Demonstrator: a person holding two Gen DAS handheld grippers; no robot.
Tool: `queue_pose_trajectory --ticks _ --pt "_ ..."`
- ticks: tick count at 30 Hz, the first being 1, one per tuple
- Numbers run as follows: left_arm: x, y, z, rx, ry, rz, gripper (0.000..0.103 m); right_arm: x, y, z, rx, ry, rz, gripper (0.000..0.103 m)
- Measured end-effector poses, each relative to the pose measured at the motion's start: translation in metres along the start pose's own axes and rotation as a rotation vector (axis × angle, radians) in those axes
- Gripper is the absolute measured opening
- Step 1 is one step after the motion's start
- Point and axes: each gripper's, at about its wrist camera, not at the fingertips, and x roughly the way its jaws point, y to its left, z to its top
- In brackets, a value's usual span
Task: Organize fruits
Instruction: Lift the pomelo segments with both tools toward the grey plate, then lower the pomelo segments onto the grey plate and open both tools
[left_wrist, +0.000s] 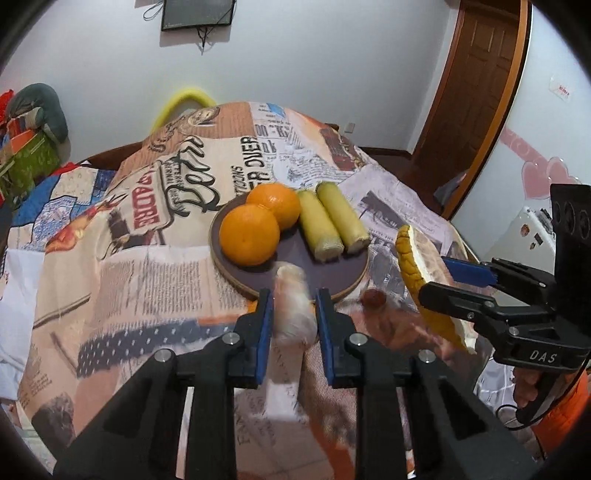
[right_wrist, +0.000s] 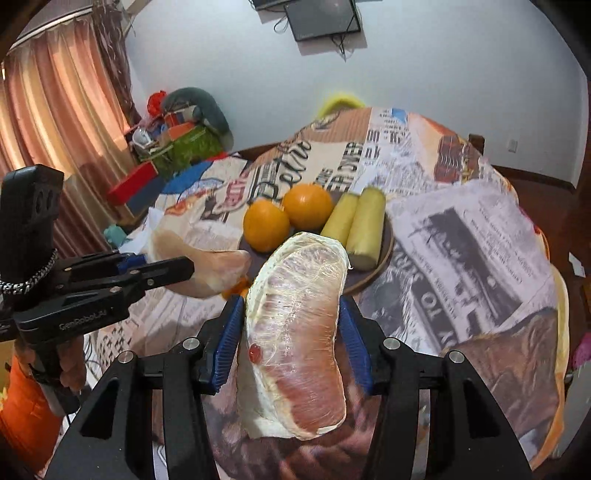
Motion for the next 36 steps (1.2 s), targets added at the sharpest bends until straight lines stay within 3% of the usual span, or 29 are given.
queue_pose_trajectory --ticks 9,22,29,36 --pt "0.015 -0.006 0.02 0.027 -0.026 0.02 0.013 0.003 -0.013 0.014 0.017 -0.034 0.002 0.049" --pt "0.013 -0.019 0.052 0.055 -0.068 -0.025 0.012 0.007 -0.028 0.03 0.027 -0.059 -0.003 0.049" --pt "0.042 -0.026 0.065 0.082 -0.025 -0.037 0.012 0.017 -0.037 0.04 0.039 -0.061 -0.001 0.049" --pt "0.076 -0.011 0.071 0.038 0.007 -0.025 0.012 0.039 -0.042 0.052 0.039 -0.053 0.005 0.049"
